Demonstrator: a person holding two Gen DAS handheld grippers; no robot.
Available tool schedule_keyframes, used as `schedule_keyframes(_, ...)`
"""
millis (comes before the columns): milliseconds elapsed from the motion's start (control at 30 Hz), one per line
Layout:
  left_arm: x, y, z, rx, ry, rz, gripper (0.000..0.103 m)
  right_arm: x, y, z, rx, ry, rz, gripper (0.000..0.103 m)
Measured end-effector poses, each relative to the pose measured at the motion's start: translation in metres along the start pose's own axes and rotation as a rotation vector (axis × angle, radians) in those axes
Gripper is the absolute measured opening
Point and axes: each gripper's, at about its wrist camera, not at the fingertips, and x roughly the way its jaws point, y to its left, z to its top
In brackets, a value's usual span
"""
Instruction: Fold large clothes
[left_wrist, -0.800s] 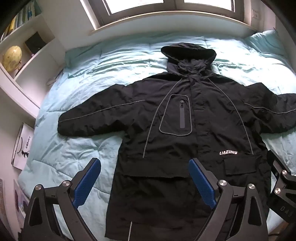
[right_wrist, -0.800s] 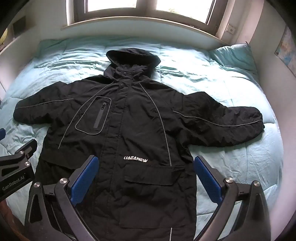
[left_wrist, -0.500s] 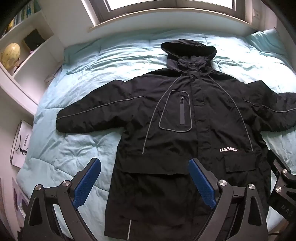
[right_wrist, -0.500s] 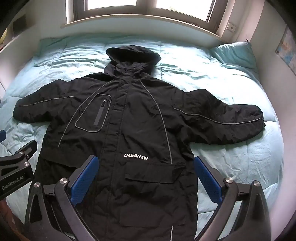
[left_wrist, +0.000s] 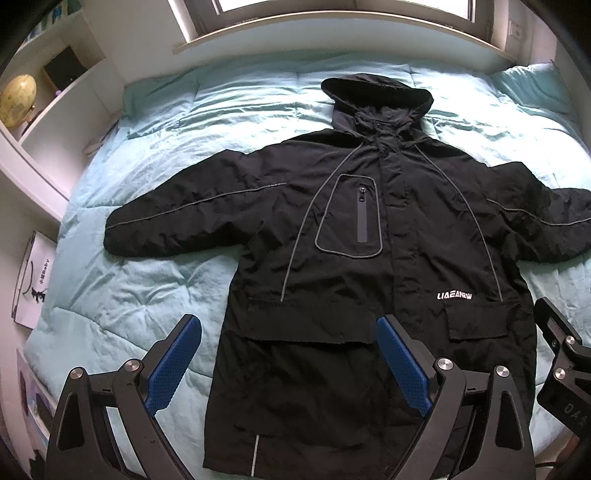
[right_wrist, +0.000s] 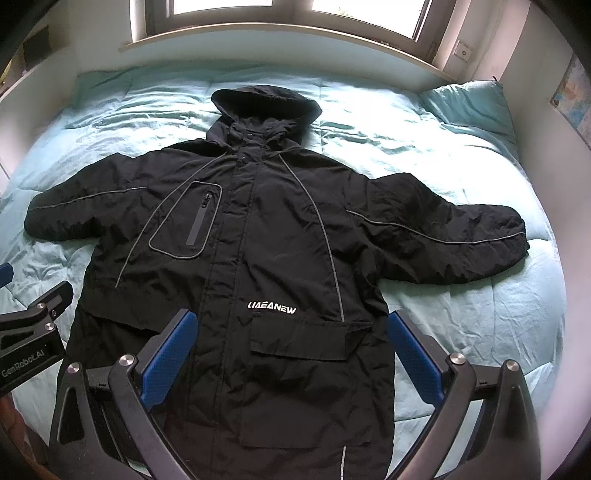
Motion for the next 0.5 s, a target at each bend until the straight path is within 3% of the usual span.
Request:
schedule_keyframes(67,0.006,0.006,0.001,-0.013,0.015,-0.041,0.096,0.000,0.002,0.000,0.007,0.000,-0.001,0.102)
schedule_keyframes(200,0.026,0.024,0.002,-0.060,0.118,-0.212,0.096,0.000,0.007,-0.002,0.034,0.017,0.004,0.102)
schedule_keyframes(233,0.032,0.032,0.001,-0.091,0.133,-0.274,0.096,0.000,0.009,-0.003,0.039,0.024,0.001,0.102)
schedule_keyframes(333,0.044,0.069,-0.002,-0.239,0.118,-0.358,0.096,0.000,0.015,-0.005,0.034,0.054,-0.028,0.102)
schedule_keyframes(500,0.059,0.145,0.005,-0.413,0.038,-0.189,0.096,0.001,0.033,-0.007,0.025,0.111,-0.041,0.102)
